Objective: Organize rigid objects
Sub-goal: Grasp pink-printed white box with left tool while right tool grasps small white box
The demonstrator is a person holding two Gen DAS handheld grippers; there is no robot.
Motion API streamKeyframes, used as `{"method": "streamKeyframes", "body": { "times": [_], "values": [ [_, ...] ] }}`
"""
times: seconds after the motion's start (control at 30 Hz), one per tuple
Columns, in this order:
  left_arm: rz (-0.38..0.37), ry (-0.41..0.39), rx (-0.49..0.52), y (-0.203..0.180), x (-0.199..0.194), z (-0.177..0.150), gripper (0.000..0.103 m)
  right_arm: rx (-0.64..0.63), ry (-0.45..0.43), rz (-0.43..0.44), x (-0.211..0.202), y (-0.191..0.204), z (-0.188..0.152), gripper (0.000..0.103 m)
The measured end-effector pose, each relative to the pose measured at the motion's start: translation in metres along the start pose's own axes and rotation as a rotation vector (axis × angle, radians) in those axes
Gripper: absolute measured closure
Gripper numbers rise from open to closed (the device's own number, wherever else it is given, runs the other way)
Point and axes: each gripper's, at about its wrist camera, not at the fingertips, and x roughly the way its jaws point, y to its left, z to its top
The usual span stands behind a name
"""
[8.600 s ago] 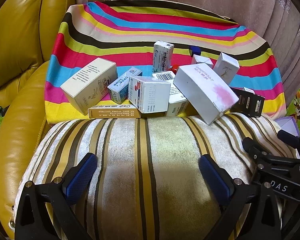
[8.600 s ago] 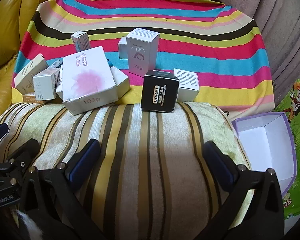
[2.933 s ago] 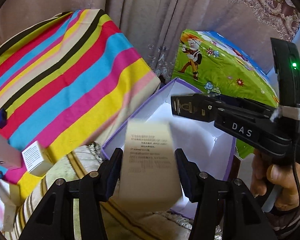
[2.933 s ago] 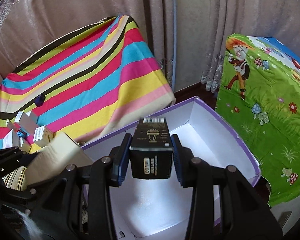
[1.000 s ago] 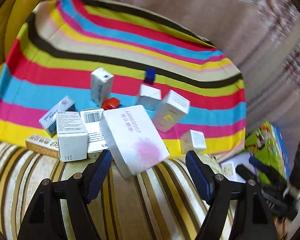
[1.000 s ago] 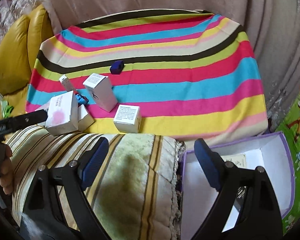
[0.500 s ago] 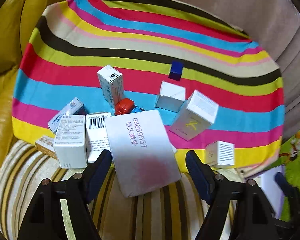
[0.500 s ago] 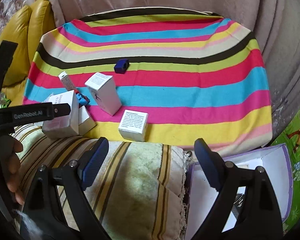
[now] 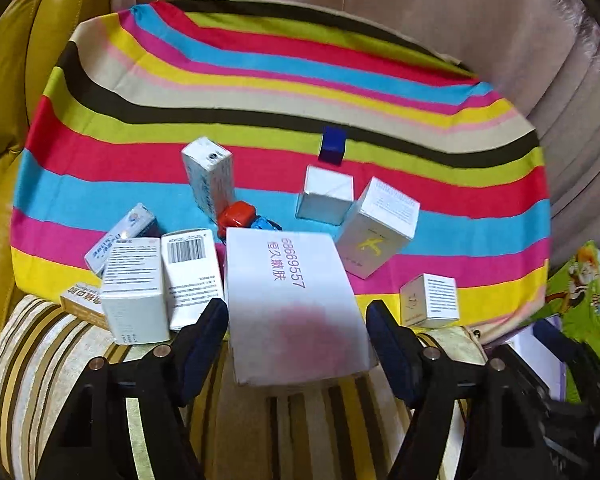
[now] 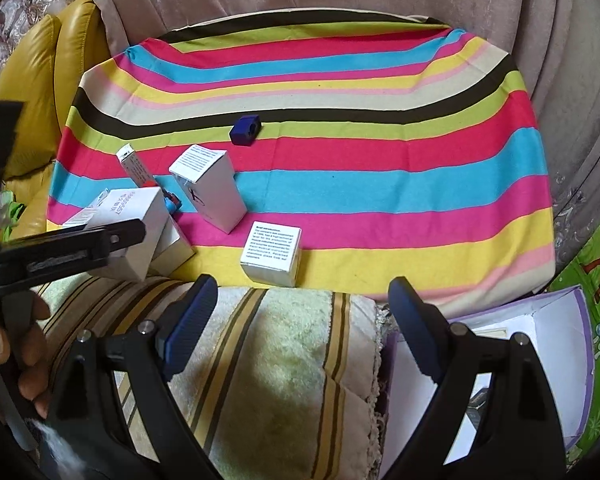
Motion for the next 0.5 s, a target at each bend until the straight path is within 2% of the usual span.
{"method": "streamKeyframes", "body": {
  "times": [0.1, 0.13, 0.17, 0.2, 0.4, 0.5],
  "values": [
    [-0.030, -0.032, -0.002, 0.008, -0.009, -0.003, 0.032, 0.008, 0.024, 0.014, 0.008, 0.001, 0.002, 0.014],
    [-0.036, -0.048, -0.005, 0.009, -0.012, -0.003, 0.035, 0.008, 0.036, 0.022, 0.012, 0.002, 0.003, 0.014],
    [-0.039, -0.059, -0.005, 0.010, -0.015, -0.004, 0.045, 0.008, 0.050, 0.027, 0.016, 0.003, 0.005, 0.014],
    [-0.040, -0.061, -0.006, 0.011, -0.015, -0.004, 0.063, 0.010, 0.060, 0.029, 0.020, 0.004, 0.006, 0.014],
    [-0.046, -0.029, -0.028, 0.015, -0.008, -0.007, 0.064, -0.022, 0.122, 0.021, 0.045, 0.017, 0.014, 0.014],
    [-0.060, -0.034, -0.041, 0.017, -0.008, -0.007, 0.057, -0.042, 0.147, 0.008, 0.058, 0.023, 0.017, 0.014]
  ]
}}
